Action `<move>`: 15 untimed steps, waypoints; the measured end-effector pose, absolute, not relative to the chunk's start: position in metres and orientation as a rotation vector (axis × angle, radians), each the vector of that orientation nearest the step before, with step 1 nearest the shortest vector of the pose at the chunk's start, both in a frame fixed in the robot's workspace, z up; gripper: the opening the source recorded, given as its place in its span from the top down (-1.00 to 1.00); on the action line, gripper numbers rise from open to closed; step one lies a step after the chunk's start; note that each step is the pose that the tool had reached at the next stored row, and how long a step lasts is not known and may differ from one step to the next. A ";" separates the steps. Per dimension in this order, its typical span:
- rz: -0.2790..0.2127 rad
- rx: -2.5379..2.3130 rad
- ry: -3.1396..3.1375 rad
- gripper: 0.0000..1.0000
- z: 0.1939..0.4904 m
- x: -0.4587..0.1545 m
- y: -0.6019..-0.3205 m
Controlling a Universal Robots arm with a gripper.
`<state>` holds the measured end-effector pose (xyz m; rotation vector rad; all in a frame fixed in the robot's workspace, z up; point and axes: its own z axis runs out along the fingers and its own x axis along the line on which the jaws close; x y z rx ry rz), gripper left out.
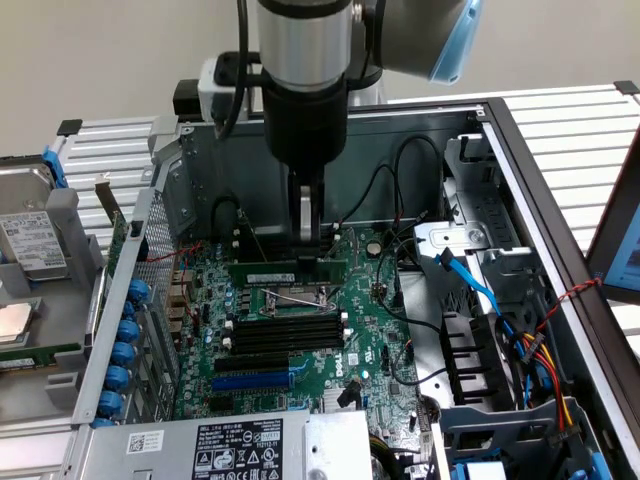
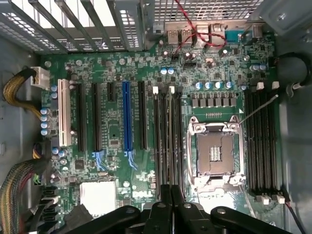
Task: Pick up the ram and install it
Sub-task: 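Insert the ram into the slot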
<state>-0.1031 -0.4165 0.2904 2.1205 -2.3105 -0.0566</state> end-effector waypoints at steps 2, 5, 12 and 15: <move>-0.057 2.123 -2.308 0.76 0.287 -0.103 -0.417; -0.057 2.127 -2.305 0.76 0.281 -0.103 -0.418; -0.056 2.132 -2.300 0.76 0.268 -0.103 -0.421; -0.056 2.135 -2.296 0.76 0.263 -0.103 -0.422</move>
